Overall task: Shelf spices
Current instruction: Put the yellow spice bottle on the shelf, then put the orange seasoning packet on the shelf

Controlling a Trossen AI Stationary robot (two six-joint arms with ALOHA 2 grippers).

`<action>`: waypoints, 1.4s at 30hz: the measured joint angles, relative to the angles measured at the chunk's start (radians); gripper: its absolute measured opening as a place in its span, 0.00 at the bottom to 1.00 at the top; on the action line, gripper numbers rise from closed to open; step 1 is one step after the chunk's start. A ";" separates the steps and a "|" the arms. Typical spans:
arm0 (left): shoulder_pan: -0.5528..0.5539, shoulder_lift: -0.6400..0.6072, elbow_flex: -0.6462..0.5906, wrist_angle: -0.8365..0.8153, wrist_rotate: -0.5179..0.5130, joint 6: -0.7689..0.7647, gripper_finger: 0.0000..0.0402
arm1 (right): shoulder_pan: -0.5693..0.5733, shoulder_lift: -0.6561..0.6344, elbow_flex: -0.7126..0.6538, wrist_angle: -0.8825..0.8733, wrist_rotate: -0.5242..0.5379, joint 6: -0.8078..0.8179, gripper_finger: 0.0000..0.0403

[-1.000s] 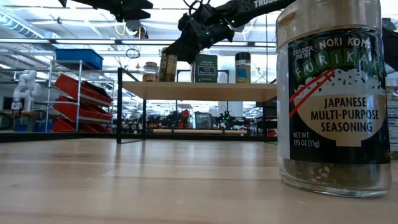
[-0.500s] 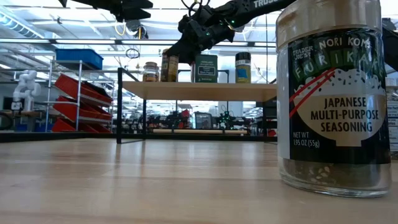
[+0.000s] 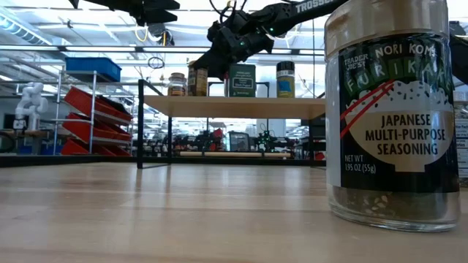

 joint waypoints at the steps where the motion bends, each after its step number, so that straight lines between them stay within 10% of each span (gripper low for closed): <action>1: 0.000 0.000 0.000 0.000 0.000 0.000 0.90 | 0.000 0.003 0.000 0.000 -0.001 -0.002 0.58; 42: 0.000 0.000 0.000 -0.030 0.000 0.019 0.90 | 0.008 -0.181 0.000 -0.155 0.002 -0.028 0.76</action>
